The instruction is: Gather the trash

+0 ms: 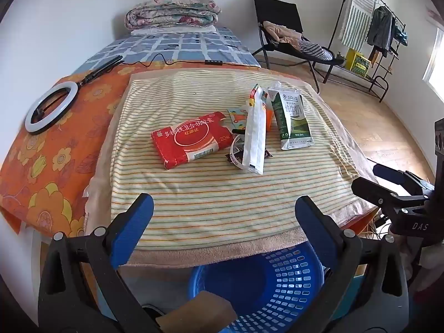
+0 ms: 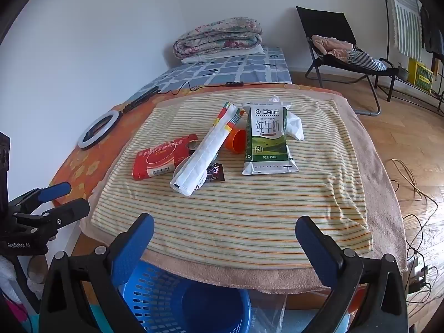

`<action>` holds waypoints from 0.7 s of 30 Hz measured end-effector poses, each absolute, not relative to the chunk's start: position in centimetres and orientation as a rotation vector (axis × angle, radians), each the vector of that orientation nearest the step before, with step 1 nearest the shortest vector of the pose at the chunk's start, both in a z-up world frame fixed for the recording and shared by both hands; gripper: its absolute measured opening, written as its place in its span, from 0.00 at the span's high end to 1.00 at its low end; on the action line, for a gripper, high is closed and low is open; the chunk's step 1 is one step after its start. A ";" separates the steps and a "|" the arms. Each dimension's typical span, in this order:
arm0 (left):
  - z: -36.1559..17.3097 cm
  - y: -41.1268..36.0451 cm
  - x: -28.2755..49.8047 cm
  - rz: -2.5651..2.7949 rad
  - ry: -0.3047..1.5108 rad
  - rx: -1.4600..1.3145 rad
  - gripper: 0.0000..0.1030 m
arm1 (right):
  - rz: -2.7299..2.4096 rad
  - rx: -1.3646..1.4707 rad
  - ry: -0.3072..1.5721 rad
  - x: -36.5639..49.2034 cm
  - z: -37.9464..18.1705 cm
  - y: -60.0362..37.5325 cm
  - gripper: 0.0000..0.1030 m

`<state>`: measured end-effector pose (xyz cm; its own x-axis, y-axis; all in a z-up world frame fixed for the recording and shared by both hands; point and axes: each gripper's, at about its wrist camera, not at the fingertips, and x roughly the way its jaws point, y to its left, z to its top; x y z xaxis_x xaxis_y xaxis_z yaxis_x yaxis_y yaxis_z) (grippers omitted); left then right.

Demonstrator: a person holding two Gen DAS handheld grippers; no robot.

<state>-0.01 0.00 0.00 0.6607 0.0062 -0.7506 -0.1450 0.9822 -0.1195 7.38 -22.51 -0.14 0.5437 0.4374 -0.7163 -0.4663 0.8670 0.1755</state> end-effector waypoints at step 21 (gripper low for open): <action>-1.0 0.1 -0.2 0.083 0.869 -0.196 0.00 | 0.525 -0.032 0.850 7.3 -0.4 -22.6 0.00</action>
